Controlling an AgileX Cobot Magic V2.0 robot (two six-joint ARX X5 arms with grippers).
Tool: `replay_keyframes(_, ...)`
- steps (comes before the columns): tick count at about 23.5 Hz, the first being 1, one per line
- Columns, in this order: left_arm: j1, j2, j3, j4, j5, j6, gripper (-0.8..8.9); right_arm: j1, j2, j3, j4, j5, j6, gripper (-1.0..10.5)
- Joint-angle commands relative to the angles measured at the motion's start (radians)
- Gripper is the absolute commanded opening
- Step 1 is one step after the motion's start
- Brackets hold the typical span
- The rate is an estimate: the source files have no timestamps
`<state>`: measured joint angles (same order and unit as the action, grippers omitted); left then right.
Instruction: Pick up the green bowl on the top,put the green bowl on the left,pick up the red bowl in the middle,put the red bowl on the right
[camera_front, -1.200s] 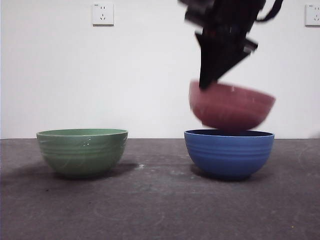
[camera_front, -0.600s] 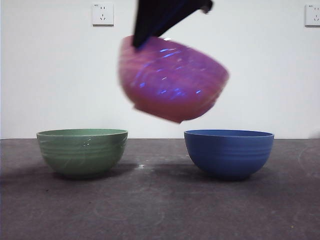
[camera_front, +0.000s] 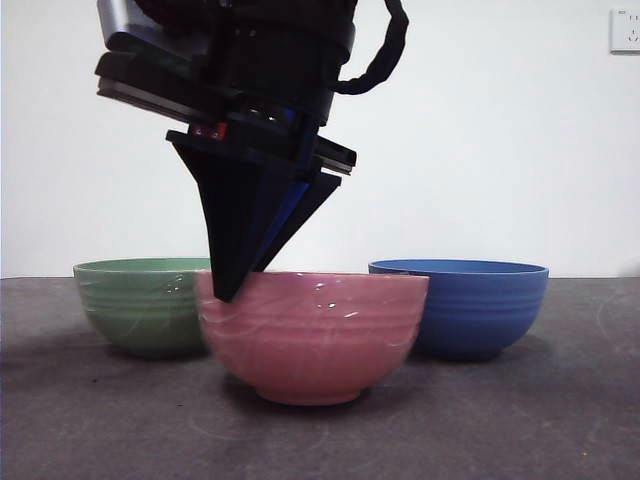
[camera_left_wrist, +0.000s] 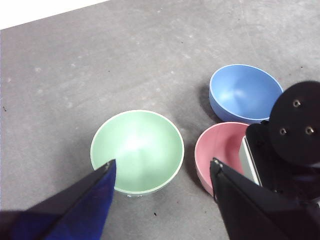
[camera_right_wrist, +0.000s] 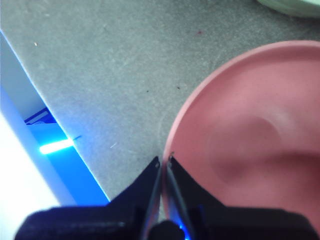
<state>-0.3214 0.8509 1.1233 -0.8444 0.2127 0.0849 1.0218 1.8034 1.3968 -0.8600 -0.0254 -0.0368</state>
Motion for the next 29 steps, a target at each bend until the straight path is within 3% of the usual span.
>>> replay_keyframes(1,0.003,-0.001,-0.004,0.013,-0.002,-0.003,3.14,0.004,0.01,0.001,0.024,-0.004,0.002,0.3)
replay_keyframes(3,0.003,-0.001,-0.004,0.016,-0.002,-0.003,3.14,0.006,0.008,0.001,0.029,-0.002,0.013,2.3)
replay_keyframes(6,0.003,-0.001,-0.004,0.025,-0.002,-0.003,3.14,0.002,-0.021,0.001,0.042,0.0,0.01,2.6)
replay_keyframes(10,0.003,-0.001,-0.004,0.06,-0.002,-0.003,3.14,-0.046,-0.148,0.001,0.114,0.015,-0.031,2.5)
replay_keyframes(12,0.003,-0.001,-0.004,0.088,-0.002,-0.003,3.14,-0.111,-0.24,0.001,0.166,0.061,-0.041,2.5)
replay_keyframes(14,0.003,-0.001,-0.004,0.117,-0.009,-0.003,2.98,-0.193,-0.336,0.001,0.202,0.066,-0.048,1.4)
replay_keyframes(15,0.003,-0.001,-0.004,0.127,-0.032,-0.001,2.21,-0.24,-0.385,0.001,0.209,0.066,-0.05,0.7)
replay_keyframes(17,0.003,-0.001,-0.004,0.126,-0.064,0.052,-0.27,-0.326,-0.472,0.001,0.208,0.066,-0.052,-0.1)
replay_keyframes(21,0.013,-0.011,-0.015,0.085,-0.152,0.066,-0.07,-0.48,-0.649,-0.076,0.242,0.066,-0.062,-0.1)
replay_keyframes(24,0.04,-0.102,-0.159,0.117,-0.157,0.057,-0.07,-0.546,-0.847,-0.299,0.37,0.084,-0.041,-0.1)
replay_keyframes(29,0.056,-0.249,-0.368,0.213,-0.156,-0.007,-0.07,-0.564,-1.085,-0.56,0.523,0.106,0.01,-0.1)
